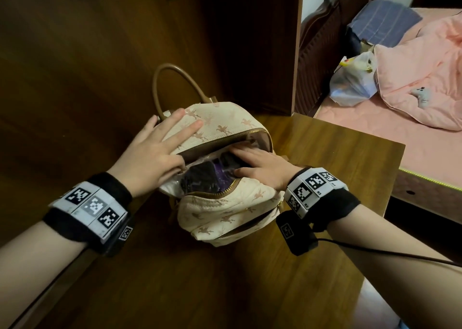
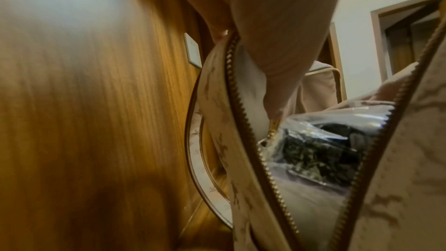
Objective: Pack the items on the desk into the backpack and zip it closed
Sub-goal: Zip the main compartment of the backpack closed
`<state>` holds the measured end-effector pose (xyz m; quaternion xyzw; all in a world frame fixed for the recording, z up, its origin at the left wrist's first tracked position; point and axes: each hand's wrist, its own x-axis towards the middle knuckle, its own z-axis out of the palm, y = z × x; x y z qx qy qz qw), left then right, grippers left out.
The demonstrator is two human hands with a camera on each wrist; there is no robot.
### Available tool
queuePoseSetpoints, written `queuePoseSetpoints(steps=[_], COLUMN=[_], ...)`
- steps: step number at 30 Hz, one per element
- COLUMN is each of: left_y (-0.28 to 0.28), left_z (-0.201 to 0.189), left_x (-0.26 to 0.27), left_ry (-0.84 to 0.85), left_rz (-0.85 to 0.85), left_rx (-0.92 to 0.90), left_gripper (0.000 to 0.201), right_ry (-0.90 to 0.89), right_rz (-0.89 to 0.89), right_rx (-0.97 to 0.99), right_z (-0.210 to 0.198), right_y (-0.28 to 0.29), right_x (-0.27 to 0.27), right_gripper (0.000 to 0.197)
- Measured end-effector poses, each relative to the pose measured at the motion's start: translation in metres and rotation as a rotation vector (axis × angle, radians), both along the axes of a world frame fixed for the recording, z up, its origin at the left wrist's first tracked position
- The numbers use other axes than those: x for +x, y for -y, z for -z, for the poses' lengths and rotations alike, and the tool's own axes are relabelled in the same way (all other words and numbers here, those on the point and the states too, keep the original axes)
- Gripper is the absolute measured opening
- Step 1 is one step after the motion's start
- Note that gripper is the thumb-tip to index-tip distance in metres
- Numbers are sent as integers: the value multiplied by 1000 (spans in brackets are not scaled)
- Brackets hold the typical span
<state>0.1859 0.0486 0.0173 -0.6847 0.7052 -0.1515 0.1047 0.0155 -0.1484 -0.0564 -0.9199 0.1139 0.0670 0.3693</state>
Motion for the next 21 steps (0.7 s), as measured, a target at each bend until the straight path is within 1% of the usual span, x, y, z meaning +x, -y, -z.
queuePoseSetpoints(steps=[2, 5, 7, 14, 21], left_y=[4, 5, 6, 6, 7], left_z=[2, 2, 0, -2, -5], left_x=[2, 6, 7, 6, 7], left_ry=[-34, -69, -86, -87, -54], left_rz=[-1, -3, -3, 0, -11], left_rx=[-12, -13, -5, 64, 108], left_gripper=[15, 16, 17, 20, 22], right_ry=[-4, -13, -23, -5, -8], right_rz=[-1, -4, -5, 10, 26], right_rx=[-26, -84, -96, -52, -21], right_z=[-1, 0, -1, -3, -3], right_y=[-2, -4, -5, -5, -5], right_x=[0, -1, -2, -3, -4], right_gripper=[77, 66, 63, 63, 62])
